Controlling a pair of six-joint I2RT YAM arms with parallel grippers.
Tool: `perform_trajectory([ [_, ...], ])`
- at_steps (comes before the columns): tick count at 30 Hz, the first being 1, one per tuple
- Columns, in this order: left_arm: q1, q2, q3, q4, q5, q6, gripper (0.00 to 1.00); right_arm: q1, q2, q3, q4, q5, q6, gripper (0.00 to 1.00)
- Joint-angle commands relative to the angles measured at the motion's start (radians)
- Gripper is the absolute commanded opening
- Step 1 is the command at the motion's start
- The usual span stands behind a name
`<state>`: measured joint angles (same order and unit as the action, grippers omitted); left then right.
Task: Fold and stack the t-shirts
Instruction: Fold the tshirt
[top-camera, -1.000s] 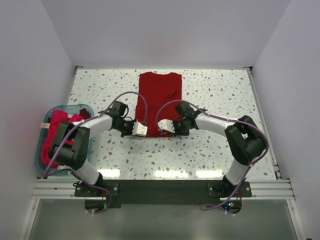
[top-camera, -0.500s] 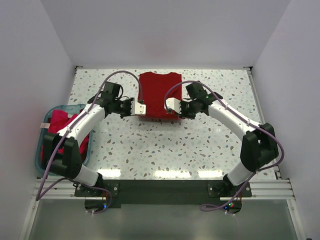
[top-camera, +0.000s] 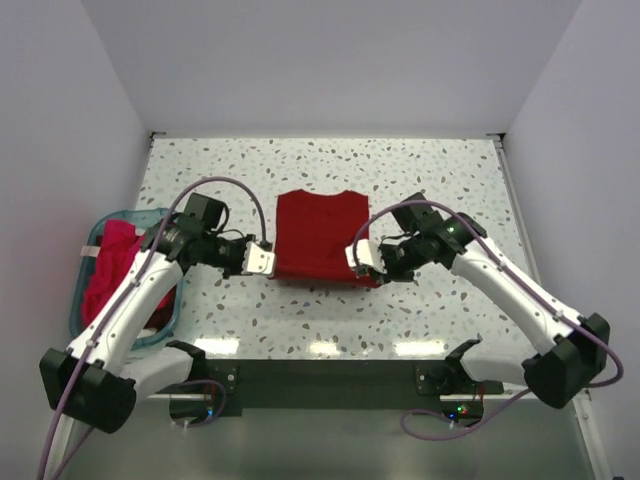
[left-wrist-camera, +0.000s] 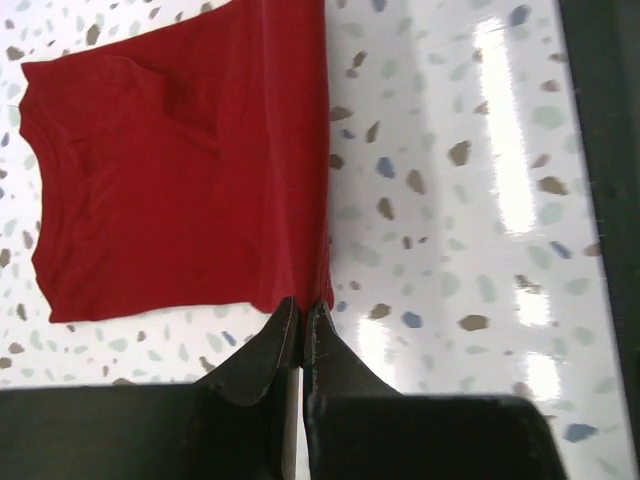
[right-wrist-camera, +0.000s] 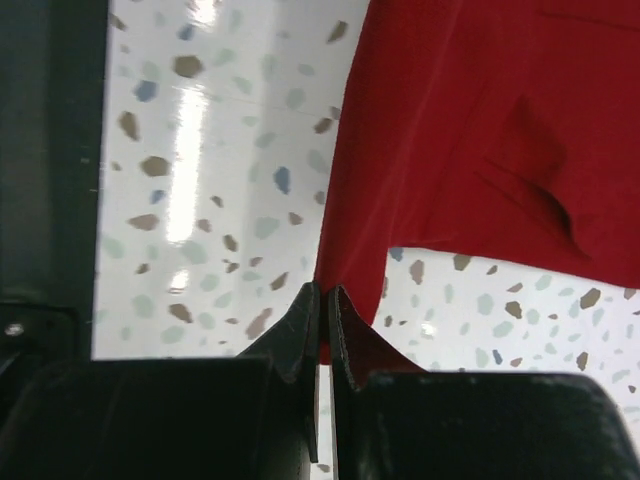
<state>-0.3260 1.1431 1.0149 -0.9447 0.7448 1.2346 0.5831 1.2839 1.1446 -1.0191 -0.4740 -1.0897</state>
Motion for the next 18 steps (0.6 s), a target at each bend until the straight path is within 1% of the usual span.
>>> perform_trajectory([
  [1, 0.001, -0.074, 0.045, -0.239, 0.093, 0.019, 0.00, 0.001, -0.096, 0.035, -0.200, -0.089, 0.017, 0.00],
  [4, 0.002, -0.080, 0.112, -0.250, 0.091, -0.040, 0.00, -0.002, -0.075, 0.095, -0.246, -0.086, 0.037, 0.00],
  [7, 0.004, -0.020, 0.169, -0.207, 0.067, -0.070, 0.00, -0.028, -0.012, 0.115, -0.253, -0.092, 0.005, 0.00],
  [8, 0.008, 0.027, 0.180, -0.200, 0.059, -0.070, 0.00, -0.034, 0.009, 0.121, -0.254, -0.089, -0.007, 0.00],
  [11, 0.047, 0.122, 0.221, -0.163, 0.079, -0.046, 0.00, -0.078, 0.106, 0.190, -0.268, -0.101, -0.064, 0.00],
  [12, 0.059, 0.150, 0.252, -0.160, 0.090, -0.025, 0.00, -0.094, 0.162, 0.243, -0.272, -0.107, -0.088, 0.00],
  [13, 0.076, 0.202, 0.272, -0.164, 0.094, -0.012, 0.00, -0.117, 0.190, 0.269, -0.294, -0.109, -0.105, 0.00],
  [15, 0.087, 0.256, 0.330, -0.178, 0.103, 0.031, 0.00, -0.134, 0.248, 0.349, -0.317, -0.114, -0.142, 0.00],
  [16, 0.100, 0.304, 0.349, -0.192, 0.108, 0.045, 0.00, -0.144, 0.299, 0.374, -0.340, -0.117, -0.151, 0.00],
  [18, 0.114, 0.349, 0.402, -0.195, 0.116, 0.069, 0.00, -0.152, 0.348, 0.440, -0.361, -0.124, -0.182, 0.00],
])
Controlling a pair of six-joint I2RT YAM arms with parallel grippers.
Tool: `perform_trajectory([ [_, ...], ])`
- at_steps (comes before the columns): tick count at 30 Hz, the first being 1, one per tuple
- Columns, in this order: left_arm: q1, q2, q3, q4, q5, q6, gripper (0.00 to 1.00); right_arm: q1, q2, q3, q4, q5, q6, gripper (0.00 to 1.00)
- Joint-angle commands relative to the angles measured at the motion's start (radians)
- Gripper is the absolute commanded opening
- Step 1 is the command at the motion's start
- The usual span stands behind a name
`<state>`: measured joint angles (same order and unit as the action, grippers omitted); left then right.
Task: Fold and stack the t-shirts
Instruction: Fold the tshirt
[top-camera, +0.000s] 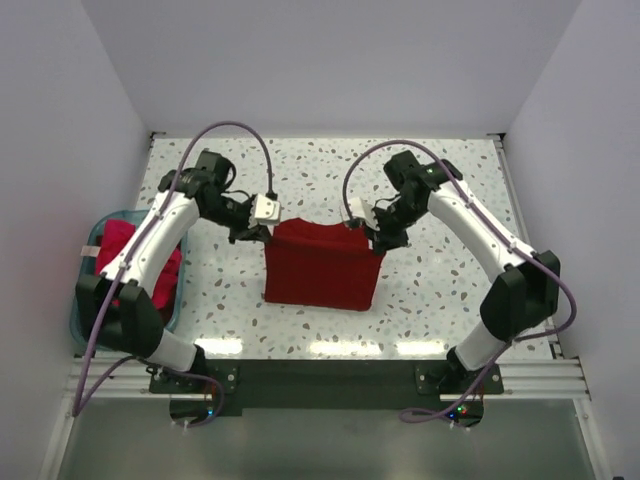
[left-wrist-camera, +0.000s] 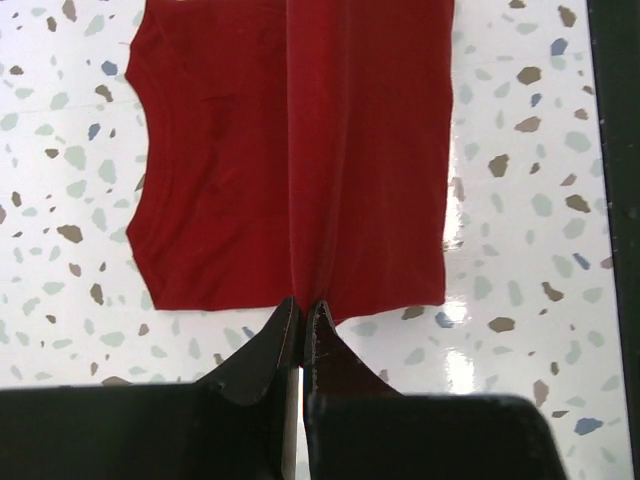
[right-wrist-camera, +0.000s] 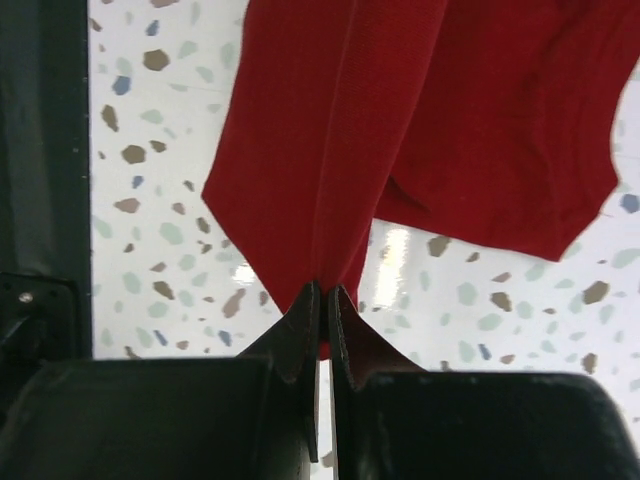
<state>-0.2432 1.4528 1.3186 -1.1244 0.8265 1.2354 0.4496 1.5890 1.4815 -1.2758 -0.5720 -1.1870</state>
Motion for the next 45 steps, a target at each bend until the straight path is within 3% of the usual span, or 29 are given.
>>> perform_trajectory([
  [1, 0.041, 0.082, 0.116, -0.024, 0.034, 0.081, 0.00, -0.025, 0.084, 0.120, -0.121, -0.029, -0.094, 0.00],
  [8, 0.064, 0.282, 0.267, -0.049, 0.043, 0.119, 0.00, -0.072, 0.285, 0.262, -0.157, -0.031, -0.155, 0.00],
  [21, 0.101, 0.641, 0.567, -0.013, 0.033, 0.087, 0.00, -0.143, 0.683, 0.686, -0.234, -0.014, -0.214, 0.00],
  [34, 0.090, 0.863, 0.525, 0.284, -0.069, -0.181, 0.01, -0.141, 0.868, 0.692, 0.093, 0.061, 0.006, 0.00],
  [40, 0.090, 0.801, 0.387, 0.322, -0.095, -0.166, 0.04, -0.127, 0.845, 0.623, 0.105, 0.071, 0.081, 0.00],
  [45, 0.111, 0.704, 0.311, 0.351, -0.029, -0.183, 0.04, -0.127, 0.763, 0.612, 0.063, 0.009, 0.130, 0.00],
])
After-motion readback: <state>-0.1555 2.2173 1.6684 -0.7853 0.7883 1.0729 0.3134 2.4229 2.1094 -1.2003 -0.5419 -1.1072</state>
